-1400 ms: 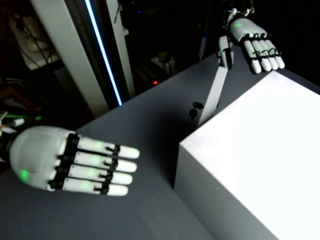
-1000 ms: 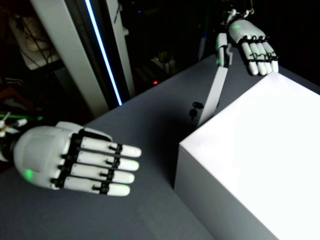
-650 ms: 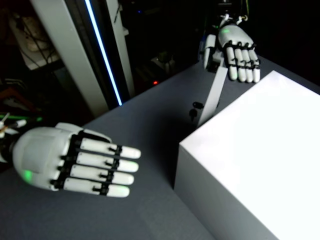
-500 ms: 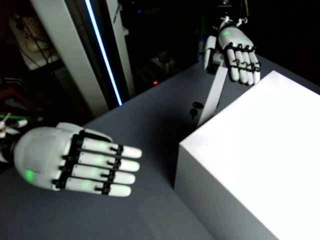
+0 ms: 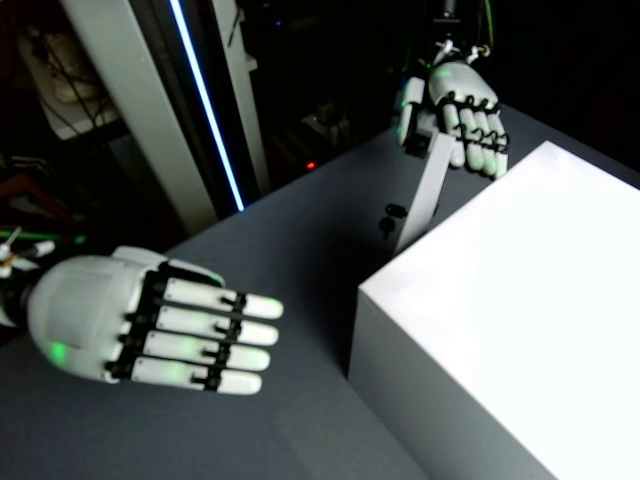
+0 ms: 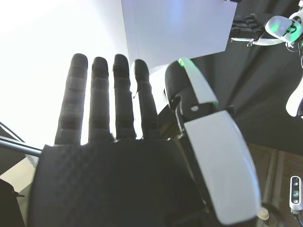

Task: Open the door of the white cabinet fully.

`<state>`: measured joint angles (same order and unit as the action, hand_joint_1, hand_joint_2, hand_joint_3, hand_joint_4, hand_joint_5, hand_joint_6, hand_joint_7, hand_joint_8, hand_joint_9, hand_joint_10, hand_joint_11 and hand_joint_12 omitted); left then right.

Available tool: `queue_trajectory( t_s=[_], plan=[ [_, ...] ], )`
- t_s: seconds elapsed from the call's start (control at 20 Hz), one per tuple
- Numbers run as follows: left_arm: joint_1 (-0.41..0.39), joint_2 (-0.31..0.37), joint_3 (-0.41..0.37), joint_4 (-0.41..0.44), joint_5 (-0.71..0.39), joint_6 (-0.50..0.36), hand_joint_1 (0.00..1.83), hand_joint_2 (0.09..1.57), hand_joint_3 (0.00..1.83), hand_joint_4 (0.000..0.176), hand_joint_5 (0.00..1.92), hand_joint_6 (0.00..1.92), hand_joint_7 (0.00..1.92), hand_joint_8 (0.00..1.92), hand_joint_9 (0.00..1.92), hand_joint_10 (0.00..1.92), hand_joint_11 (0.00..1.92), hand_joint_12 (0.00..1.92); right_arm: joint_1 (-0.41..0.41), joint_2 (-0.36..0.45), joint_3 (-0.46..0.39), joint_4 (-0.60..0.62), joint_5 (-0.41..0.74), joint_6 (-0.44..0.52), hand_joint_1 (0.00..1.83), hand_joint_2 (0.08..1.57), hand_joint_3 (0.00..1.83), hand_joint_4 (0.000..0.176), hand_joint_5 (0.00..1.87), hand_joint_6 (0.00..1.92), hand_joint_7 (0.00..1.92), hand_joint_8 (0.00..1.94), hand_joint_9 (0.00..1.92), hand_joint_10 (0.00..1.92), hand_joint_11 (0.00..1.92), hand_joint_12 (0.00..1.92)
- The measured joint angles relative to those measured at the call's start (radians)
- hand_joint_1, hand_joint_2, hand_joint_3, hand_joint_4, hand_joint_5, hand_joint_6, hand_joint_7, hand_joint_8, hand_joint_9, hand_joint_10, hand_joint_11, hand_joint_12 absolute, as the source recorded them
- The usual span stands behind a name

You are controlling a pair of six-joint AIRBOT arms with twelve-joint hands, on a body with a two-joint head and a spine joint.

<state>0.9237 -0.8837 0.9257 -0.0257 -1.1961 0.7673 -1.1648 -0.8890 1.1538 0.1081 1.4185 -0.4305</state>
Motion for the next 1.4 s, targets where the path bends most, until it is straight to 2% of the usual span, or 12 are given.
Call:
queue_trajectory(
  t_s=[0.05, 0.2, 0.45, 0.55, 0.75, 0.9, 1.05, 1.2, 1.25, 1.3, 1.35, 1.4],
  plan=[
    [-0.001, 0.000, 0.001, 0.010, 0.003, -0.005, 0.00, 1.39, 0.00, 0.000, 0.01, 0.00, 0.00, 0.00, 0.01, 0.00, 0.00, 0.15, 0.000, 0.000, 0.003, -0.005, 0.000, 0.000, 0.49, 1.43, 0.00, 0.000, 0.36, 0.00, 0.35, 0.00, 0.29, 0.01, 0.27, 0.08],
    [-0.006, -0.011, 0.001, 0.018, 0.004, -0.013, 0.00, 1.39, 0.00, 0.000, 0.00, 0.00, 0.00, 0.00, 0.00, 0.00, 0.01, 0.11, 0.000, -0.001, 0.006, 0.006, -0.002, 0.000, 0.36, 1.43, 0.00, 0.000, 0.37, 0.00, 0.38, 0.01, 0.33, 0.01, 0.26, 0.07],
    [-0.011, -0.031, 0.003, 0.055, 0.020, -0.036, 0.00, 1.41, 0.01, 0.000, 0.02, 0.01, 0.02, 0.01, 0.03, 0.01, 0.02, 0.12, 0.000, -0.005, 0.008, 0.001, -0.003, 0.000, 0.36, 1.42, 0.00, 0.007, 0.36, 0.00, 0.38, 0.00, 0.33, 0.00, 0.25, 0.05],
    [-0.018, -0.034, 0.010, 0.065, 0.027, -0.039, 0.00, 1.42, 0.01, 0.000, 0.03, 0.01, 0.02, 0.01, 0.03, 0.01, 0.01, 0.07, 0.000, -0.005, 0.008, 0.001, -0.003, 0.000, 0.34, 1.41, 0.00, 0.016, 0.37, 0.00, 0.39, 0.00, 0.34, 0.00, 0.26, 0.05],
    [-0.043, -0.051, 0.025, 0.086, 0.048, -0.066, 0.03, 1.43, 0.00, 0.000, 0.04, 0.00, 0.02, 0.00, 0.03, 0.00, 0.02, 0.08, 0.000, -0.005, 0.008, 0.000, -0.003, 0.002, 0.36, 1.42, 0.00, 0.000, 0.37, 0.00, 0.38, 0.00, 0.32, 0.00, 0.26, 0.04],
    [-0.071, -0.077, 0.035, 0.136, 0.070, -0.089, 0.11, 1.41, 0.00, 0.000, 0.05, 0.00, 0.01, 0.00, 0.03, 0.00, 0.04, 0.09, 0.000, -0.005, 0.008, 0.001, -0.004, 0.004, 0.37, 1.41, 0.00, 0.000, 0.38, 0.00, 0.39, 0.00, 0.34, 0.01, 0.28, 0.04],
    [-0.100, -0.092, 0.044, 0.187, 0.103, -0.115, 0.14, 1.40, 0.00, 0.000, 0.06, 0.00, 0.00, 0.00, 0.05, 0.01, 0.07, 0.10, 0.000, -0.005, 0.008, 0.001, -0.004, 0.005, 0.36, 1.41, 0.00, 0.009, 0.38, 0.00, 0.40, 0.00, 0.34, 0.00, 0.26, 0.03],
    [-0.129, -0.111, 0.062, 0.229, 0.135, -0.138, 0.09, 1.41, 0.00, 0.000, 0.06, 0.00, 0.04, 0.01, 0.07, 0.01, 0.09, 0.11, 0.000, -0.005, 0.008, 0.001, -0.004, 0.006, 0.37, 1.41, 0.00, 0.000, 0.38, 0.00, 0.40, 0.00, 0.34, 0.00, 0.26, 0.03],
    [-0.139, -0.121, 0.063, 0.243, 0.151, -0.153, 0.05, 1.42, 0.00, 0.000, 0.05, 0.00, 0.03, 0.00, 0.05, 0.00, 0.05, 0.09, 0.000, -0.005, 0.008, 0.001, -0.004, 0.006, 0.37, 1.41, 0.00, 0.014, 0.38, 0.00, 0.39, 0.00, 0.33, 0.00, 0.25, 0.02],
    [-0.148, -0.129, 0.064, 0.257, 0.163, -0.161, 0.14, 1.41, 0.00, 0.000, 0.05, 0.00, 0.03, 0.00, 0.04, 0.00, 0.04, 0.09, 0.000, -0.005, 0.008, 0.001, -0.003, 0.006, 0.37, 1.41, 0.00, 0.007, 0.38, 0.00, 0.39, 0.00, 0.33, 0.00, 0.26, 0.02],
    [-0.154, -0.136, 0.066, 0.275, 0.173, -0.167, 0.27, 1.39, 0.00, 0.000, 0.06, 0.01, 0.03, 0.00, 0.04, 0.00, 0.04, 0.09, 0.000, -0.005, 0.008, 0.001, -0.004, 0.006, 0.38, 1.40, 0.00, 0.009, 0.38, 0.00, 0.39, 0.00, 0.33, 0.00, 0.25, 0.02],
    [-0.162, -0.144, 0.072, 0.294, 0.180, -0.169, 0.30, 1.38, 0.00, 0.000, 0.07, 0.01, 0.03, 0.00, 0.04, 0.00, 0.04, 0.09, 0.000, -0.005, 0.008, 0.001, -0.004, 0.007, 0.37, 1.40, 0.00, 0.011, 0.38, 0.00, 0.39, 0.00, 0.33, 0.00, 0.26, 0.02]
  ],
)
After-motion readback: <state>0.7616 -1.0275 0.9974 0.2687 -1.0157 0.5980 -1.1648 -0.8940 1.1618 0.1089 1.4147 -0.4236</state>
